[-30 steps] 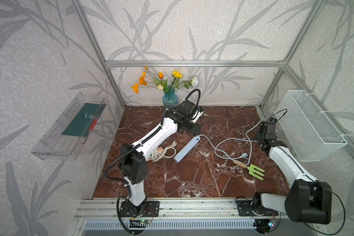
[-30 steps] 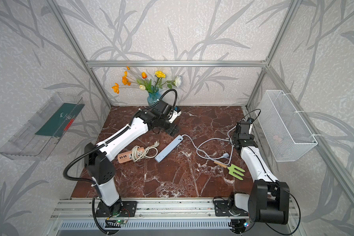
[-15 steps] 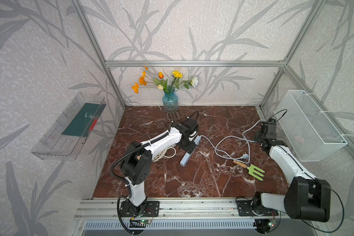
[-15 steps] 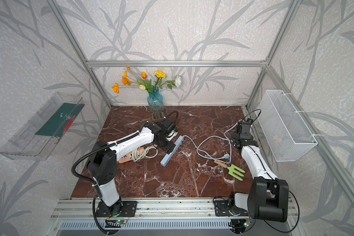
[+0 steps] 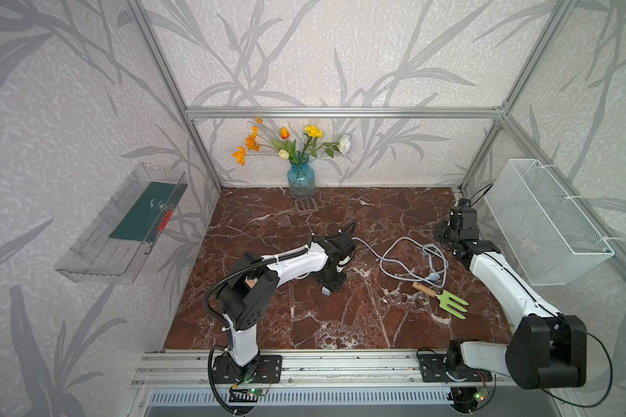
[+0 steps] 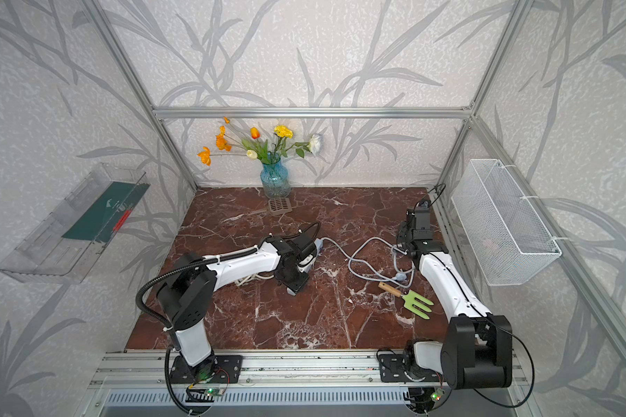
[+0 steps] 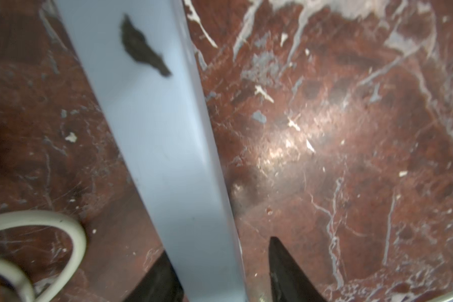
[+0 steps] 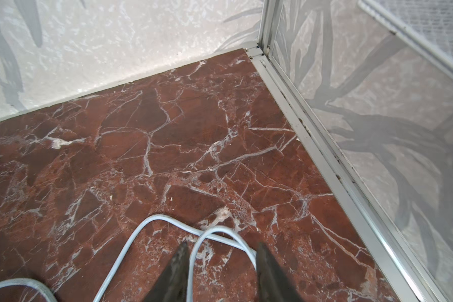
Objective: Wrap the cord around the power strip
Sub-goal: Pick up the power strip from the center of the board.
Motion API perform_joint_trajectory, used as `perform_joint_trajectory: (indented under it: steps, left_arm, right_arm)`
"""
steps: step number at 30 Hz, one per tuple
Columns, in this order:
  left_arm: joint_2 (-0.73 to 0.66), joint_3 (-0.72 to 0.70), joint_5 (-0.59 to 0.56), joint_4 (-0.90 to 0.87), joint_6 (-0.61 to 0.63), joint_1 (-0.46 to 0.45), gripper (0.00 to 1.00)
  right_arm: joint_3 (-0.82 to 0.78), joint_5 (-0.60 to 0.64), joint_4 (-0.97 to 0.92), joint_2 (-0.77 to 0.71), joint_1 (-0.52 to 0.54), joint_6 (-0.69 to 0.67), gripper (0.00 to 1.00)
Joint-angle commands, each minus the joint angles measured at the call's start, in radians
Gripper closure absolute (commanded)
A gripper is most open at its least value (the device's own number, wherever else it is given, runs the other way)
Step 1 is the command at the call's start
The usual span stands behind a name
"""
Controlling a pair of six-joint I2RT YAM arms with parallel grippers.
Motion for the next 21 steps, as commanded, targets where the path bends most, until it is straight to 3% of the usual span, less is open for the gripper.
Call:
perform_joint_trajectory:
  steps: [1,5,8,10,11,15,17,21]
  left_arm:
    - [0.018,-0.025,-0.004,0.084,-0.001,0.003,0.57]
    - [0.013,-0.06,-0.016,0.154,0.005,0.011,0.59]
    - [0.039,-0.065,-0.007,0.18,-0.001,0.018,0.49]
    - [0.054,-0.064,0.001,0.191,0.0,0.018,0.49]
    - [0.055,-0.065,0.007,0.195,0.003,0.019,0.53]
    - [-0.011,-0.065,0.021,0.205,0.022,0.039,0.94]
    - [-0.094,-0.045,0.009,0.18,0.053,0.053,1.0]
    - [-0.296,0.048,-0.087,0.107,0.126,0.074,1.0]
  right_arm:
    - [0.039,0.008,-0.032,-0.034,0.037,-0.013,0.57]
    - [0.053,-0.008,-0.034,-0.049,0.061,-0.011,0.57]
    - [0.067,-0.015,-0.035,-0.051,0.079,-0.013,0.57]
    - [0.075,-0.018,-0.039,-0.05,0.088,-0.016,0.57]
    - [0.077,-0.022,-0.039,-0.048,0.089,-0.016,0.57]
    - [0.089,-0.106,-0.037,-0.042,0.095,-0.026,0.58]
    - [0.094,-0.199,-0.026,-0.038,0.105,-0.056,0.58]
    - [0.064,-0.454,0.045,-0.057,0.162,-0.158,0.55]
